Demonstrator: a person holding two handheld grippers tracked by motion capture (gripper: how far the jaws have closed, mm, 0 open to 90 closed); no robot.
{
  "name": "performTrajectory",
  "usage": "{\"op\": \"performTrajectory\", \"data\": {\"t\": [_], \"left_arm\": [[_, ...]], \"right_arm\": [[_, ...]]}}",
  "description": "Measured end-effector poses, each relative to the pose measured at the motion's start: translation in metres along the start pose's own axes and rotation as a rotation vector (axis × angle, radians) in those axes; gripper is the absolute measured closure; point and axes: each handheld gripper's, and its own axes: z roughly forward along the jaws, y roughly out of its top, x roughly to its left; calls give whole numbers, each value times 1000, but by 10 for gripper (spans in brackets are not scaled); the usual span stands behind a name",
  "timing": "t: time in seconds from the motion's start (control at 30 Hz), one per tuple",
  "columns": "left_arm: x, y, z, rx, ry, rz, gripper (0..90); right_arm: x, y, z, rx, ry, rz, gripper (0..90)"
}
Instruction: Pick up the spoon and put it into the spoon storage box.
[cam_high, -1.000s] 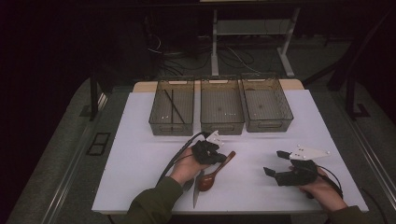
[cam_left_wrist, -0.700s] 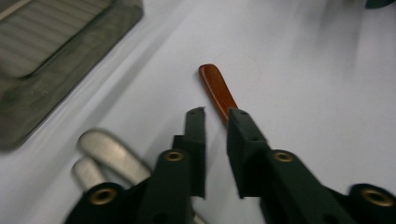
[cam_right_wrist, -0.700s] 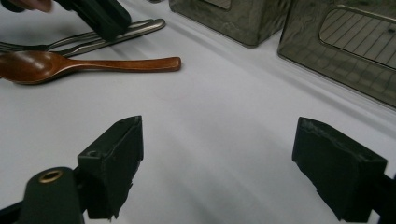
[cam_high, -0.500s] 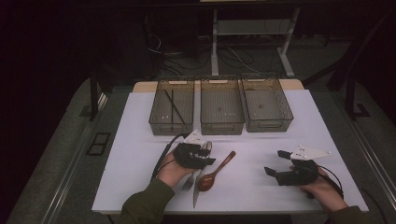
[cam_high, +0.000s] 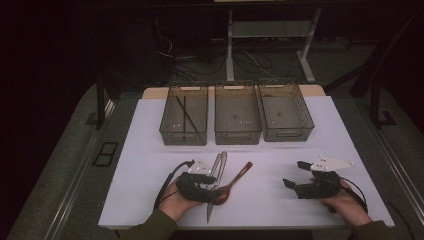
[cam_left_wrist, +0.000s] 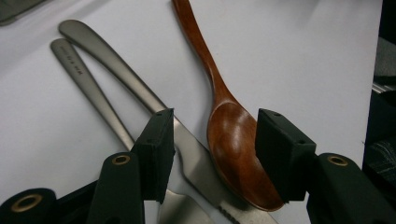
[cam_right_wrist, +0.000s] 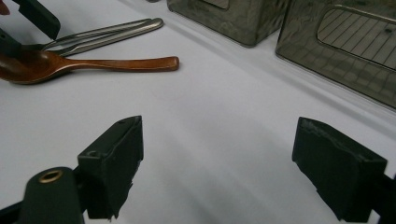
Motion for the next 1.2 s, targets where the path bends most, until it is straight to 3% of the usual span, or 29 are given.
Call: {"op": "performTrajectory", "data": {"t": [0.17, 0.2, 0.43, 0.53, 0.9, 1.03, 1.1, 1.2], "left_arm": [[-3, 0, 5, 24, -4, 20, 464], [-5, 0, 6, 19, -4, 2, 464], [-7, 2, 9, 37, -12, 43, 464], [-9, 2, 11, 42, -10, 39, 464], [-17, 4, 16, 71, -5, 107, 468], [-23, 3, 21, 62, -2, 88, 476], [-21, 4, 21, 81, 2, 121, 479], [-23, 4, 21, 83, 5, 109, 485]], "right_arm": [[0, 0, 0, 0, -1, -2, 158], [0, 0, 0, 0, -1, -1, 158], [0, 0, 0, 1, 0, -1, 158], [0, 0, 0, 1, 0, -1, 158], [0, 0, 0, 1, 0, -2, 158], [0, 0, 0, 1, 0, -2, 158], [0, 0, 0, 2, -1, -3, 158], [0, 0, 0, 1, -1, -3, 158]]}}
